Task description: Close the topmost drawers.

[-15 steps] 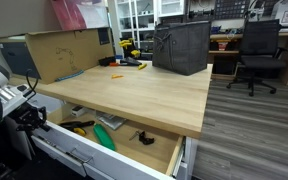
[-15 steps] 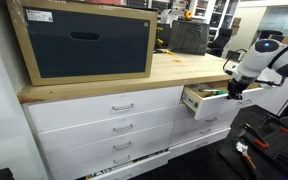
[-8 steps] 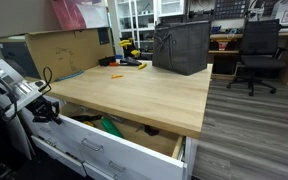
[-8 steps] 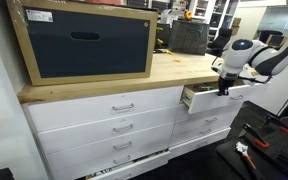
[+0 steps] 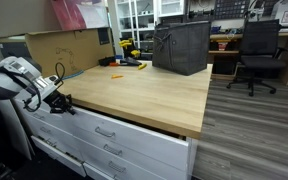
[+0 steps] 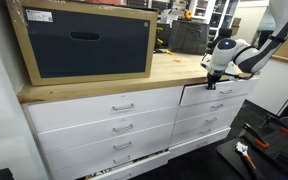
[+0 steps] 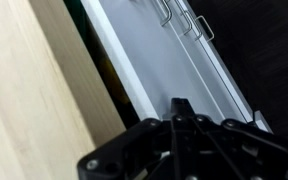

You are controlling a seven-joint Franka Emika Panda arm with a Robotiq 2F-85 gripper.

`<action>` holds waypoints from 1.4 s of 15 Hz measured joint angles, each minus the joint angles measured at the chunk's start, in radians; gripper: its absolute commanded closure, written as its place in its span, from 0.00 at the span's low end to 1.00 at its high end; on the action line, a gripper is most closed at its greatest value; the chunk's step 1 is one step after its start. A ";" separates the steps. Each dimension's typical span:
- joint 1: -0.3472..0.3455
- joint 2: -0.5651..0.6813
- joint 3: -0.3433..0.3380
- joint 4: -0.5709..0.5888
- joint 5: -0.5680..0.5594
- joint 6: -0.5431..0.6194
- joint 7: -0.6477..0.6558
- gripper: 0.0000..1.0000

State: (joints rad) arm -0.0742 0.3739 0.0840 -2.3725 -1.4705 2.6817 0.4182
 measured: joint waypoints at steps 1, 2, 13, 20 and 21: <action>0.001 0.000 0.009 -0.001 0.012 0.000 -0.001 1.00; 0.004 -0.005 0.022 -0.011 0.031 0.000 -0.003 1.00; 0.117 -0.403 0.262 -0.365 0.711 0.007 -0.021 1.00; 0.320 -0.609 0.262 -0.279 1.274 -0.305 -0.023 1.00; 0.326 -0.647 0.262 -0.248 1.310 -0.386 -0.023 1.00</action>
State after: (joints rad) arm 0.2521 -0.2730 0.3456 -2.6206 -0.1602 2.2953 0.3954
